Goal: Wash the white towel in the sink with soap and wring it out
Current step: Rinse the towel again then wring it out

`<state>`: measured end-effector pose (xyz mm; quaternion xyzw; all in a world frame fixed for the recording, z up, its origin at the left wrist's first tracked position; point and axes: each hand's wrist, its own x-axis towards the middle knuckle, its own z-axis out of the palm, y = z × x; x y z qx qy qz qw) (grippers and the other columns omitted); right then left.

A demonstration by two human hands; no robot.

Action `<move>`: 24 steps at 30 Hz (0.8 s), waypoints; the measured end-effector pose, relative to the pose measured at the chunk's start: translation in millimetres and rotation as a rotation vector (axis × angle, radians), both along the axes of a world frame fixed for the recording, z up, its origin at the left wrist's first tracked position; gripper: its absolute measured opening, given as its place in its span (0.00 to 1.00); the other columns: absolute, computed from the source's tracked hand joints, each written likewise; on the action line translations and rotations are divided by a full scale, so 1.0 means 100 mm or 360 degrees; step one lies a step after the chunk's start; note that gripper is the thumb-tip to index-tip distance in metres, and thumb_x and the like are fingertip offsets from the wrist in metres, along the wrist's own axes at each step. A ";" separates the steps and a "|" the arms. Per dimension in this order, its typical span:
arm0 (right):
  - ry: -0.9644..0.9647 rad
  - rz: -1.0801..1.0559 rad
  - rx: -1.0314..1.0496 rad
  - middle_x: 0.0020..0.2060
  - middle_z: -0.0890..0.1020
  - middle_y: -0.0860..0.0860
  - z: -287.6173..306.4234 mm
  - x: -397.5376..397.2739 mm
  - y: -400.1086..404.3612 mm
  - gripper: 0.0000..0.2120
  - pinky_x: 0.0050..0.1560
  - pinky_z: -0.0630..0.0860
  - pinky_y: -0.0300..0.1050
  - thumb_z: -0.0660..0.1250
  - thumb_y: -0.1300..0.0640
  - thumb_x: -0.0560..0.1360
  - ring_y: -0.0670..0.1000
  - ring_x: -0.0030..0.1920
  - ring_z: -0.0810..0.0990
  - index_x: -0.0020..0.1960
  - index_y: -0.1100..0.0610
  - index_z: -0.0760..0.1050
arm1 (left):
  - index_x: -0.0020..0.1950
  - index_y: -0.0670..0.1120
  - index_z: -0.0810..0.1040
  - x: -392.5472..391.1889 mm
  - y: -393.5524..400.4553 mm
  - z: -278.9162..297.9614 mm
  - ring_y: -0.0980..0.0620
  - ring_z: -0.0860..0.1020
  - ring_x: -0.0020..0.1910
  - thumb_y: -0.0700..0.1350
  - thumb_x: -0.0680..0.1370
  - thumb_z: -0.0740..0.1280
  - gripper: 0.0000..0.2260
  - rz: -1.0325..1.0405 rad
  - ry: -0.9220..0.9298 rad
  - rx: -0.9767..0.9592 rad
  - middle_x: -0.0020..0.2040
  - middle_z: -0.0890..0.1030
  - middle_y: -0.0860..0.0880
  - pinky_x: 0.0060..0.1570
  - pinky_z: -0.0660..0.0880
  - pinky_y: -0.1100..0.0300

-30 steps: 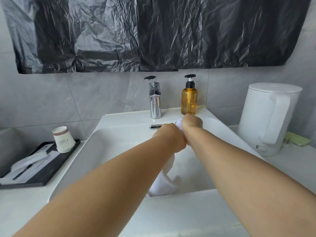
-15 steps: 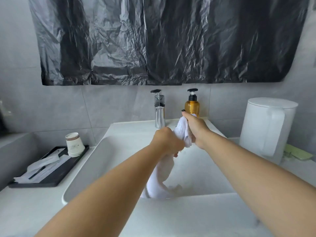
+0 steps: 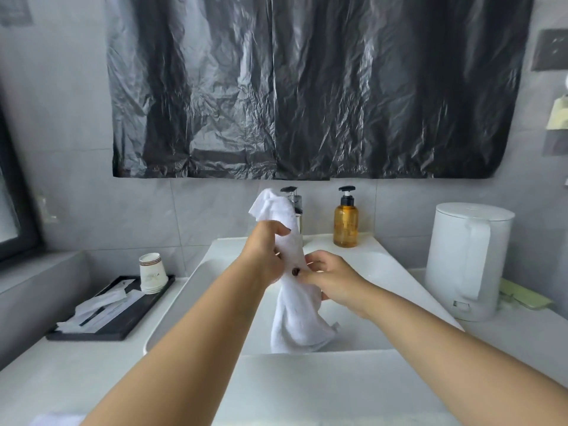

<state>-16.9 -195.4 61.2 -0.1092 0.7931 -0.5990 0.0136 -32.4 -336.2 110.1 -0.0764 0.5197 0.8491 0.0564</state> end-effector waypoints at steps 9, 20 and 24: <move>0.0260 -0.0208 -0.0205 0.46 0.82 0.54 0.15 0.07 -0.01 0.08 0.49 0.74 0.48 0.70 0.52 0.77 0.50 0.44 0.79 0.52 0.55 0.76 | 0.57 0.38 0.81 0.15 -0.18 -0.31 0.45 0.81 0.57 0.46 0.80 0.65 0.13 -0.0251 0.0303 -0.0296 0.53 0.85 0.43 0.60 0.75 0.52; 0.0227 -0.0118 0.0674 0.39 0.75 0.50 0.35 0.17 0.03 0.15 0.36 0.67 0.42 0.69 0.45 0.75 0.50 0.38 0.72 0.50 0.57 0.76 | 0.71 0.42 0.66 0.15 -0.13 -0.41 0.40 0.80 0.60 0.36 0.69 0.78 0.35 0.0108 0.0342 0.0135 0.61 0.80 0.38 0.63 0.76 0.41; 0.0362 0.0011 0.0441 0.43 0.79 0.50 0.43 0.20 0.14 0.07 0.45 0.73 0.44 0.73 0.53 0.74 0.48 0.43 0.76 0.48 0.51 0.76 | 0.52 0.36 0.81 0.15 -0.15 -0.37 0.43 0.81 0.49 0.42 0.68 0.78 0.17 0.0012 0.0353 -0.0010 0.49 0.81 0.37 0.59 0.78 0.49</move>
